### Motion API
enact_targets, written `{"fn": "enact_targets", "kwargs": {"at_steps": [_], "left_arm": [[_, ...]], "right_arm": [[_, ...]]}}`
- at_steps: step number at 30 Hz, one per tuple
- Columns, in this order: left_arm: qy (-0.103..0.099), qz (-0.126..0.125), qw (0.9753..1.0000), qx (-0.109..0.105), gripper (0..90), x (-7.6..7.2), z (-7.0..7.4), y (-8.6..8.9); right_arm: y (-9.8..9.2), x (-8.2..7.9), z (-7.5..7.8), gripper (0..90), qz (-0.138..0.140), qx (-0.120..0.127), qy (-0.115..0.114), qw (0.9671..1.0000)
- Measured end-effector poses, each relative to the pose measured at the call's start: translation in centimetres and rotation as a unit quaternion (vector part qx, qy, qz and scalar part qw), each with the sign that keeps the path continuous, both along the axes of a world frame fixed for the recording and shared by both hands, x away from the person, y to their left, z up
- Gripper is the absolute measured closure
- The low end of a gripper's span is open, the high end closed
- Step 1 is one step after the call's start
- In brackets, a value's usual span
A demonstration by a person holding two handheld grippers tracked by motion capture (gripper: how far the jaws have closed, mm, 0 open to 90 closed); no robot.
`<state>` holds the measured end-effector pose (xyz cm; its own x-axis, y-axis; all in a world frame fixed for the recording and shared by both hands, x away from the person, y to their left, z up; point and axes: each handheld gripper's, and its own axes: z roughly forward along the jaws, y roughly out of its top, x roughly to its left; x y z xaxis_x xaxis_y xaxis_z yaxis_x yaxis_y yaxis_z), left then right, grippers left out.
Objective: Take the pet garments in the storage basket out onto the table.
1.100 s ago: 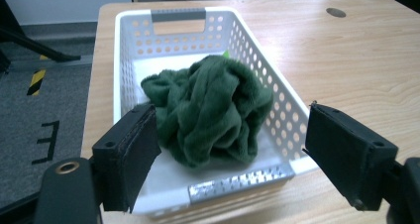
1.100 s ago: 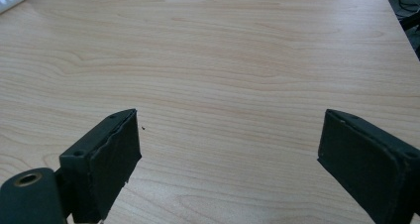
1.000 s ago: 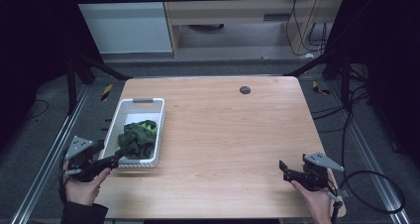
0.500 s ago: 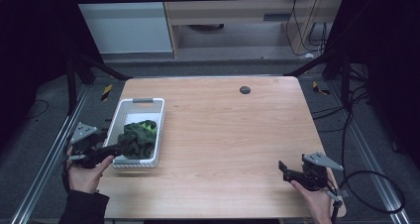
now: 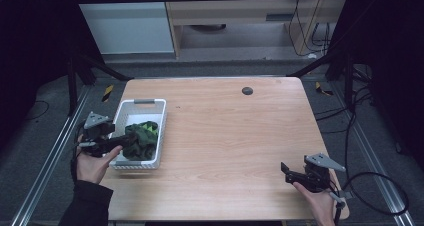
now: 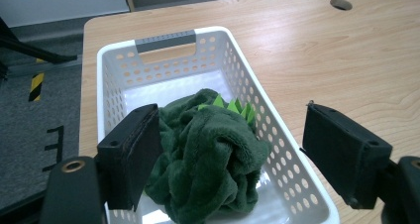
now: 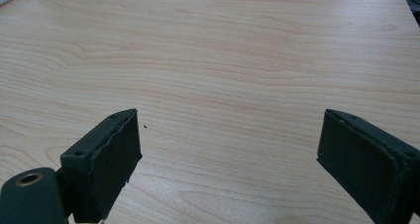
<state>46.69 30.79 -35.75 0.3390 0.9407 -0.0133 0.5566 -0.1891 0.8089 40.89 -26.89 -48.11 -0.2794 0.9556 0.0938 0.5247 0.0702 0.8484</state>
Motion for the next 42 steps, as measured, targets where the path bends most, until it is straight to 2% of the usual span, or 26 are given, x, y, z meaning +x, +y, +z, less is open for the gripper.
{"fn": "enact_targets", "kwargs": {"at_steps": [3,11,22,33,42], "left_arm": [[0.007,-0.004,0.9999,0.010,22.1,0.5,0.3,-0.3],[0.023,-0.011,0.9995,0.016,22.2,1.4,0.3,-1.1],[0.055,-0.006,0.9982,0.023,22.1,2.8,-0.5,-0.7],[0.082,-0.009,0.9958,0.039,21.3,3.8,-0.7,-0.8],[0.105,-0.013,0.9933,0.046,20.6,4.6,-1.7,-1.1]], "right_arm": [[0.0,0.0,0.0,9.5,0.001,-0.003,-0.002,1.0000],[0.1,0.1,-0.1,9.4,0.002,-0.001,0.004,1.0000],[0.1,0.2,-0.2,9.2,0.004,-0.002,0.011,0.9999],[0.2,0.4,-0.3,8.7,0.008,-0.003,0.018,0.9998],[0.2,0.4,-0.4,8.5,0.010,-0.006,0.018,0.9998]]}}
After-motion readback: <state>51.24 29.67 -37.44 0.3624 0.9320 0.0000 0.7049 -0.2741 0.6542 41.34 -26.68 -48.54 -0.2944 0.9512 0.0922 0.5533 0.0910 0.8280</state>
